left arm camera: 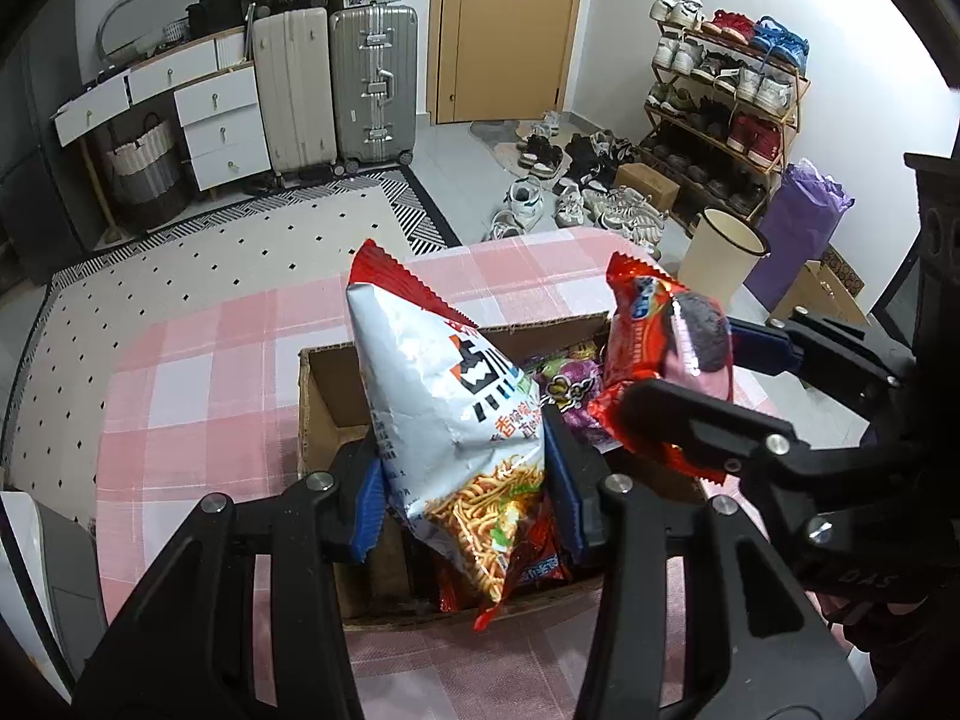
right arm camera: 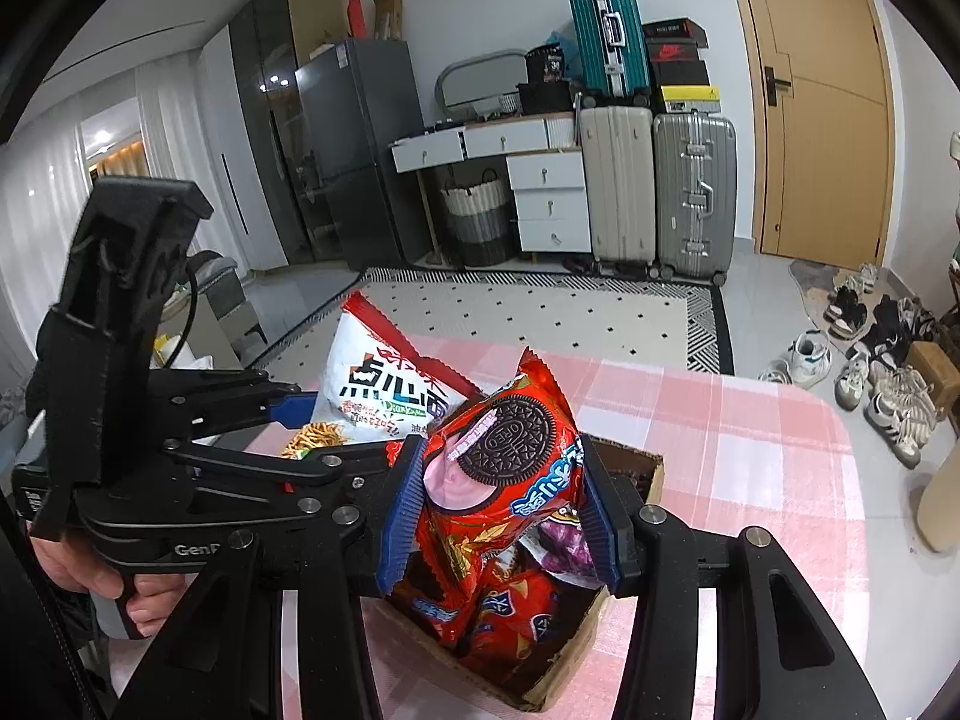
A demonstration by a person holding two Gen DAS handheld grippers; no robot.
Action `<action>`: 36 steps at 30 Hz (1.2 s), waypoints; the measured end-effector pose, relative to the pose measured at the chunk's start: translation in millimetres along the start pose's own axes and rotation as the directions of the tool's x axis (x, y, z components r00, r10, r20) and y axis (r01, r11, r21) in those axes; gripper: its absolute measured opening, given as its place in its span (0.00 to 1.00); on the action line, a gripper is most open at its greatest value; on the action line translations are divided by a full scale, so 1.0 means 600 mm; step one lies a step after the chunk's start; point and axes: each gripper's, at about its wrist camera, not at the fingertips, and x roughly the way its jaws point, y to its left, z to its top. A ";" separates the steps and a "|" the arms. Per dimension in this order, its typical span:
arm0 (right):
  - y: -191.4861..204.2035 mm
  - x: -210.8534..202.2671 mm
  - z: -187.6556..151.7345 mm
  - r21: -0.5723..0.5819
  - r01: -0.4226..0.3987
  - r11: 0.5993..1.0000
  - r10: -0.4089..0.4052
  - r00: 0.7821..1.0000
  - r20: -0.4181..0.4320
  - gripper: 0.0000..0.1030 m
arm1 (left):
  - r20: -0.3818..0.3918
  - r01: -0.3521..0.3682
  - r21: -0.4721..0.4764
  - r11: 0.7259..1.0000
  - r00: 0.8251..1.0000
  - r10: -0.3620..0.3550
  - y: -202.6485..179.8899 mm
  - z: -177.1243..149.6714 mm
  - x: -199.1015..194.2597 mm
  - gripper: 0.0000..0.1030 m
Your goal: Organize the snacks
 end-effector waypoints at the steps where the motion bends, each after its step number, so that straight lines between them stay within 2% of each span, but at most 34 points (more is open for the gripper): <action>1: -0.002 0.006 -0.001 0.002 0.003 1.000 -0.003 1.000 -0.003 0.47 | -0.003 0.009 -0.005 1.000 1.000 -0.009 0.002 0.001 0.007 0.41; 10: -0.013 0.038 -0.006 0.004 0.022 1.000 -0.022 0.999 -0.024 0.49 | -0.018 0.022 -0.022 1.000 1.000 -0.022 0.013 -0.005 0.042 0.42; 11: -0.014 0.037 -0.005 0.004 0.025 1.000 -0.025 0.999 -0.020 0.49 | -0.016 0.026 -0.024 0.999 1.000 -0.026 0.015 -0.005 0.043 0.44; 13: -0.013 0.033 -0.004 0.010 0.027 1.000 -0.027 1.000 -0.014 0.51 | -0.022 0.019 -0.017 1.000 1.000 -0.019 0.009 -0.005 0.044 0.62; 15: -0.016 0.021 -0.006 0.018 0.030 0.999 -0.030 1.000 -0.008 0.54 | -0.008 -0.009 -0.017 1.000 1.000 0.009 0.009 -0.007 0.037 0.68; 18: -0.021 0.004 -0.005 0.022 0.035 0.999 -0.035 0.999 0.013 0.56 | 0.000 -0.012 -0.011 1.000 1.000 0.012 0.006 -0.015 0.020 0.70; 21: -0.020 -0.019 -0.007 0.017 0.046 0.999 -0.046 0.998 0.035 0.56 | 0.024 -0.037 0.000 0.999 0.999 0.037 0.001 -0.021 0.001 0.77; 23: -0.017 -0.034 -0.005 0.015 0.050 0.999 -0.051 0.998 0.048 0.61 | 0.037 -0.053 0.001 0.999 0.998 0.053 -0.001 -0.027 -0.018 0.78; 28: -0.006 -0.085 -0.006 0.002 0.066 0.998 -0.066 0.994 0.089 0.63 | 0.066 -0.076 -0.011 0.997 0.995 0.076 -0.002 -0.049 -0.077 0.78; 36: 0.025 -0.181 -0.027 -0.008 0.083 0.997 -0.080 0.980 0.182 0.77 | 0.115 -0.114 -0.046 0.992 0.986 0.119 -0.006 -0.089 -0.172 0.80</action>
